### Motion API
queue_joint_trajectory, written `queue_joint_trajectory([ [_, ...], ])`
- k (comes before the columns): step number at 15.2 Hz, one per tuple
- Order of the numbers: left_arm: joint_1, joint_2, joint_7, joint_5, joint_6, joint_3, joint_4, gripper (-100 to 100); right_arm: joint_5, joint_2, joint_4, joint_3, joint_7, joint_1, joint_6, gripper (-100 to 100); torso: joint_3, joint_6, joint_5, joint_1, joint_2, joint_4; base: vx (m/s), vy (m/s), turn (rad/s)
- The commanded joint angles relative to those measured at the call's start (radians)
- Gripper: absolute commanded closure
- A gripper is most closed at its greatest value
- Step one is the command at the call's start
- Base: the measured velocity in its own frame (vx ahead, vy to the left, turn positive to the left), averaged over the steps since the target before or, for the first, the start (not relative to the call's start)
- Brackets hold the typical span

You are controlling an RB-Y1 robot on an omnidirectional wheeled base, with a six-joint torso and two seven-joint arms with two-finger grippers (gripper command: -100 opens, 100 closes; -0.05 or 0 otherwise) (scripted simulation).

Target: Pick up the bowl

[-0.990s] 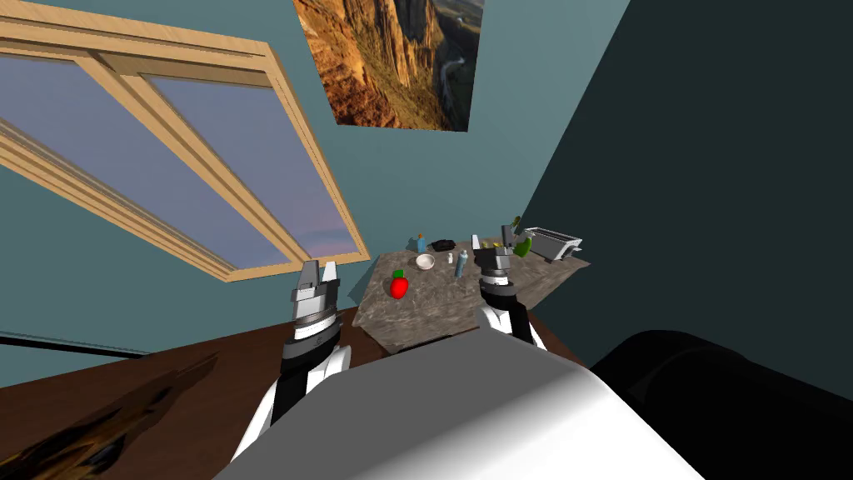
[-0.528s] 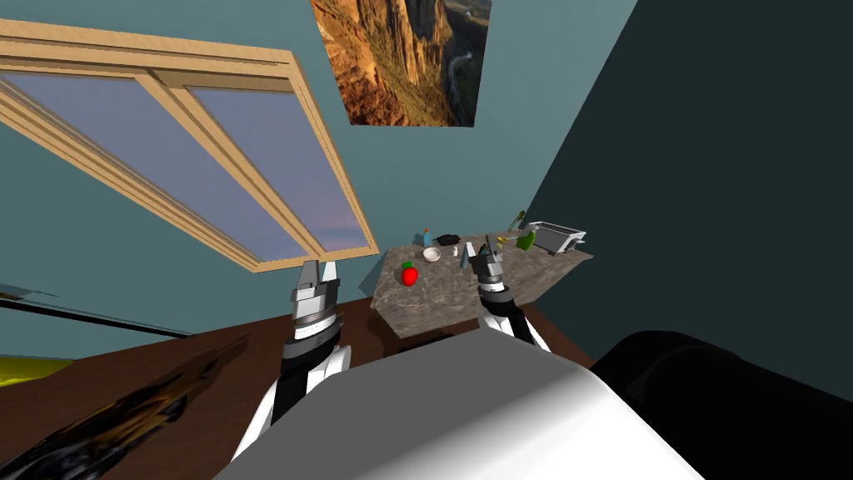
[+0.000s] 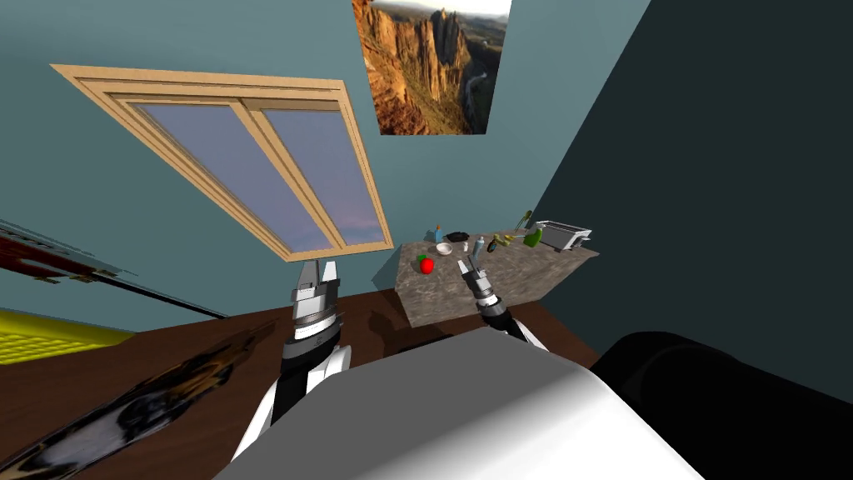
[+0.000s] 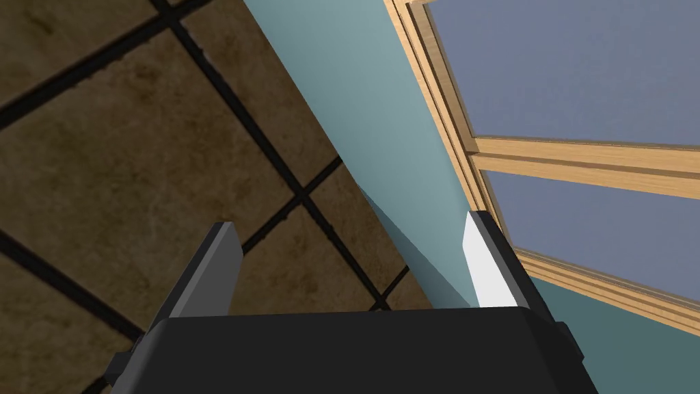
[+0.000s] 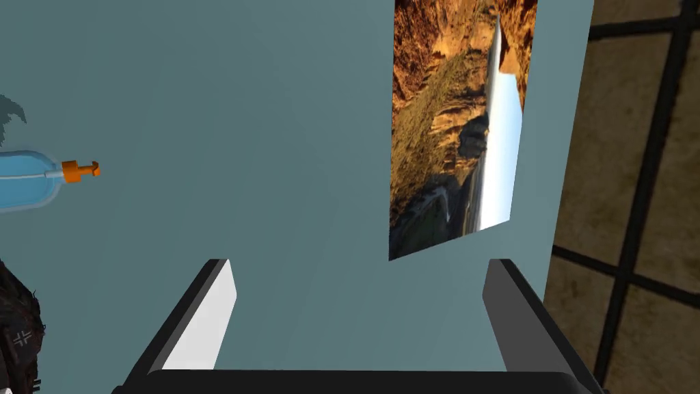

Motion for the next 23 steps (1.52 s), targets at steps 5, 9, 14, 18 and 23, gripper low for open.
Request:
queue_joint_trajectory([
  [5,0.000,0.000,0.000,0.000,0.000,0.000,0.000,0,0.044,-0.109,0.121,0.037,0.014,0.040,-0.014,-100,-0.002,0.000,0.000,0.000,-0.003,-0.001,-0.042,0.177,0.073],
  [9,0.000,0.000,0.000,0.000,0.000,0.000,0.000,0,0.060,-0.155,0.181,0.050,0.021,0.051,-0.019,-100,-0.003,0.000,0.000,-0.002,-0.005,-0.001,-0.013,0.141,0.044],
  [14,0.000,0.000,0.000,0.000,0.000,0.000,0.000,0,0.093,-0.258,0.287,0.076,0.037,0.072,-0.027,-100,-0.004,0.000,-0.001,-0.006,-0.006,-0.001,0.008,0.103,0.075],
  [18,0.000,0.000,0.000,0.000,0.000,0.000,0.000,0,0.109,-0.313,0.361,0.090,0.046,0.081,-0.031,-100,-0.005,0.000,-0.001,-0.004,-0.008,-0.002,0.027,0.122,0.054],
  [23,0.000,0.000,0.000,0.000,0.000,0.000,0.000,0,0.143,-0.431,0.475,0.117,0.067,0.097,-0.037,-100,-0.005,0.000,-0.001,-0.005,-0.009,-0.002,0.040,0.129,0.079],
])
